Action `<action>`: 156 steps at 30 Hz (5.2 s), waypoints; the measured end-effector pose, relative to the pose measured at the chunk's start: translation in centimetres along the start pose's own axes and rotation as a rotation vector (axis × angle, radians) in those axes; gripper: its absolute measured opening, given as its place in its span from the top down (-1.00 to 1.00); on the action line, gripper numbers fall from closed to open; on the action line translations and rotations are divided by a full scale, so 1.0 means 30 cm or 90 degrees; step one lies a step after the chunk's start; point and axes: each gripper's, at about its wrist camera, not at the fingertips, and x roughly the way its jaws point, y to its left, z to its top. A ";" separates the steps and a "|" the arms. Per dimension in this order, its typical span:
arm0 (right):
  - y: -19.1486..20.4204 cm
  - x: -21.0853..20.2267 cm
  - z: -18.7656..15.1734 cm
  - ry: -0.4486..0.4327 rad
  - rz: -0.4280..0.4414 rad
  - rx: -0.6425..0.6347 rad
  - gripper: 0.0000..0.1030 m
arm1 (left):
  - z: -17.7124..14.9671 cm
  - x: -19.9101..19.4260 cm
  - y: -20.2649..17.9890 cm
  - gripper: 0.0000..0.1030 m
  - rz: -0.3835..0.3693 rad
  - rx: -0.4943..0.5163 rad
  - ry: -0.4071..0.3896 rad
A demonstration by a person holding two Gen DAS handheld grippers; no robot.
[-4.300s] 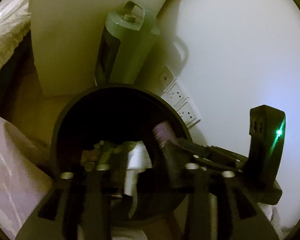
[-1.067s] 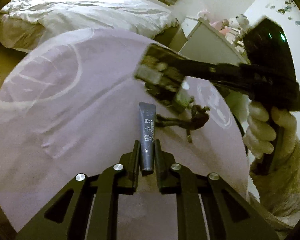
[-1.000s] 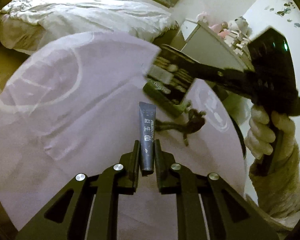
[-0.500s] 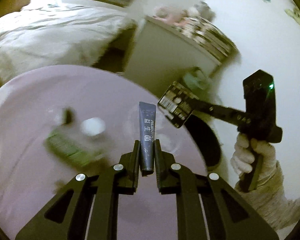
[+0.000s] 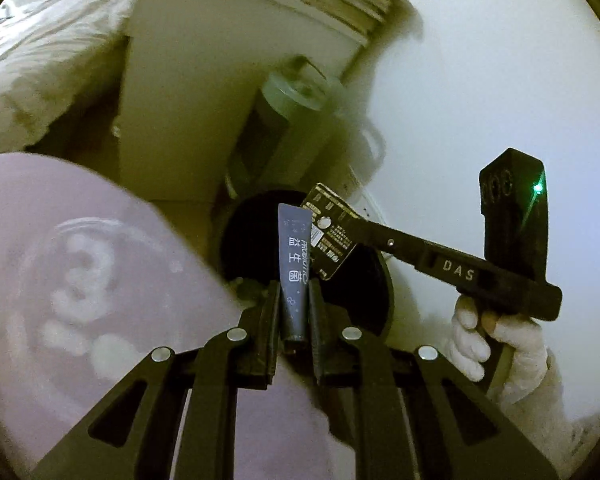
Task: Collect trash
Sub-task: 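Carry the blue tube and black card over the black bin and release both, then grasp the green Doublemint pack with the left tool while the right tool grasps the brown fluffy toy, then carry the green pack and brown toy over the black bin and release both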
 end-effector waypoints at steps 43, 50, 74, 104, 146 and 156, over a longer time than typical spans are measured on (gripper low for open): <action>-0.006 0.088 -0.115 0.051 0.009 0.038 -0.04 | -0.035 -0.137 0.093 -0.66 0.145 -0.073 -0.045; 0.306 0.173 -0.126 0.104 0.091 -0.060 -0.04 | -0.160 -0.467 0.338 -0.66 0.231 -0.183 -0.117; 0.971 0.395 -0.361 0.274 0.236 -0.148 -0.26 | -0.343 -0.587 0.693 -0.06 0.340 -0.337 -0.089; 0.915 0.342 -0.284 0.221 0.244 -0.188 0.44 | -0.436 -0.671 0.698 -0.19 0.280 -0.381 -0.105; 0.667 0.104 -0.152 0.083 0.205 -0.148 0.58 | -0.256 -0.584 0.303 0.56 0.290 -0.068 -0.091; 0.356 0.004 -0.072 0.022 0.123 -0.064 0.58 | -0.081 -0.319 0.050 0.56 0.212 0.061 -0.058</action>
